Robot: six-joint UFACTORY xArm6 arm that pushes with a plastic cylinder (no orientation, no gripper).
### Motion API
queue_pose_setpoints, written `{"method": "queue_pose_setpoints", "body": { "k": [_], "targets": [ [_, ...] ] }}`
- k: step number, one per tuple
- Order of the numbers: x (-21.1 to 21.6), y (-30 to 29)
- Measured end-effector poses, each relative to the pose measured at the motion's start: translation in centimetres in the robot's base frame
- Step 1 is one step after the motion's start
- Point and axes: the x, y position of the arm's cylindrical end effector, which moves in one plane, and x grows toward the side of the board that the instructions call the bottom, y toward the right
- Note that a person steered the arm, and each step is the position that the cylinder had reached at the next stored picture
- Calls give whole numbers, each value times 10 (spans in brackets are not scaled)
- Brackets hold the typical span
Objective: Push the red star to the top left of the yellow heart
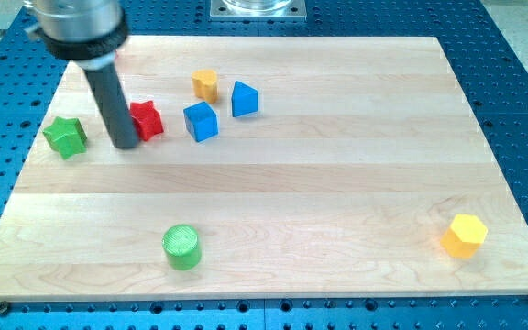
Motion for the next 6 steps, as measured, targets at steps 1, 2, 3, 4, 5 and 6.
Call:
{"method": "queue_pose_setpoints", "body": {
  "k": [1,2,3,4,5,6],
  "targets": [
    [-44,40],
    [-51,55],
    [-22,92],
    [-36,114],
    [-74,56],
    [-123,56]
  ]
}}
